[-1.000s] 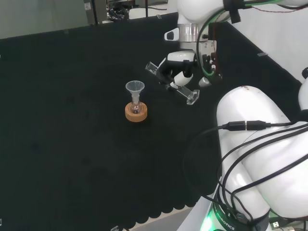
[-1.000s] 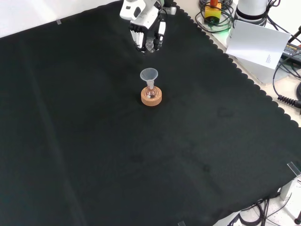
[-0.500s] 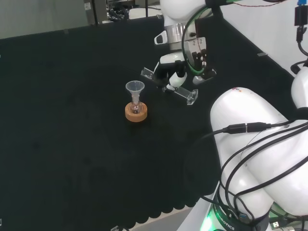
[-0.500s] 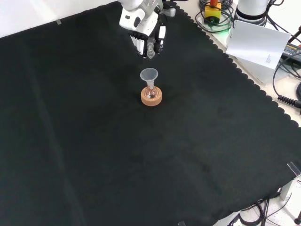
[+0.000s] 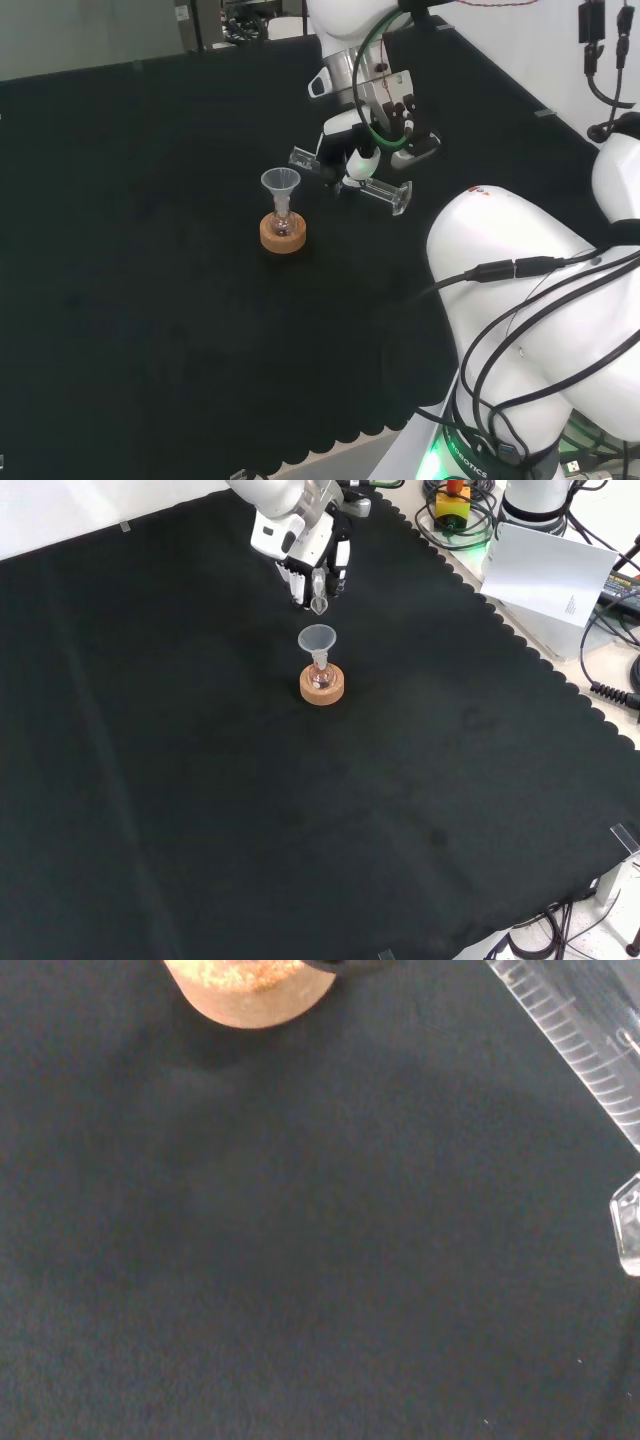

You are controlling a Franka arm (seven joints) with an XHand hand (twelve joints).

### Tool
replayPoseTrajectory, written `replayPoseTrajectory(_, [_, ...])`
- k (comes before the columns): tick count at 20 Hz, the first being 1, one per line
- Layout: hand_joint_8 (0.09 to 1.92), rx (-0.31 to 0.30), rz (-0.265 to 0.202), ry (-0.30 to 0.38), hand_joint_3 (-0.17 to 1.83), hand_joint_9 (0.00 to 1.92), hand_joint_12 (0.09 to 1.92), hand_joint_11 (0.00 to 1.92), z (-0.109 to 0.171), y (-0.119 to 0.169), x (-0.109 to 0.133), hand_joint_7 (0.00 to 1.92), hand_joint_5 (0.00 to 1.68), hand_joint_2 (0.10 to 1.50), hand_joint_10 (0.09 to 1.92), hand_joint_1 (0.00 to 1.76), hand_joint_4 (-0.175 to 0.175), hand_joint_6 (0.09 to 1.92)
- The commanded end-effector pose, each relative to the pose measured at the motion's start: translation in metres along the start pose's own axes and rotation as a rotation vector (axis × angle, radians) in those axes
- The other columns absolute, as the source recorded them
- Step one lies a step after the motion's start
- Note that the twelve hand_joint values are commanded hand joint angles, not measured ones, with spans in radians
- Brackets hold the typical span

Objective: Pour the water from the graduated cylinder into the round-bottom flask.

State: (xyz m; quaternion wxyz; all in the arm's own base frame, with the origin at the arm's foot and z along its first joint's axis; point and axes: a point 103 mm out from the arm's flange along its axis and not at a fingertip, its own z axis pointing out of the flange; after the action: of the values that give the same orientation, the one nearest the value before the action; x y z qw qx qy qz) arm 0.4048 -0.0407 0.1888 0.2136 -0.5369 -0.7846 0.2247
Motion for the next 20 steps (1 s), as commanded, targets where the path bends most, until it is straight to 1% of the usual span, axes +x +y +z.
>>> replayPoseTrajectory(1, [1.07, 0.071, 0.045, -0.035, 0.0, 1.43, 0.79, 1.19, -0.003, 0.0, -0.003, 0.96, 0.92, 1.14, 0.14, 1.25, -0.175, 1.07])
replayPoseTrajectory(5, [1.07, 0.117, 0.053, -0.051, 0.0, 1.43, 0.79, 1.19, -0.006, 0.003, 0.0, 0.96, 0.92, 1.14, 0.14, 1.25, -0.175, 1.08])
replayPoseTrajectory(8, [1.07, 0.134, 0.055, -0.058, 0.0, 1.43, 0.79, 1.19, -0.009, 0.004, 0.001, 0.96, 0.92, 1.14, 0.14, 1.25, -0.175, 1.08])
replayPoseTrajectory(10, [1.07, 0.157, 0.06, -0.063, 0.0, 1.43, 0.79, 1.19, -0.012, 0.004, 0.002, 0.96, 0.92, 1.14, 0.14, 1.25, -0.175, 1.08])
replayPoseTrajectory(15, [1.08, 0.17, 0.069, -0.084, 0.0, 1.43, 0.79, 1.2, -0.016, 0.002, 0.003, 0.96, 0.92, 1.14, 0.13, 1.25, -0.175, 1.08])
replayPoseTrajectory(20, [1.08, 0.21, 0.072, -0.09, 0.0, 1.43, 0.79, 1.2, -0.018, 0.002, 0.005, 0.95, 0.92, 1.14, 0.13, 1.25, -0.175, 1.08])
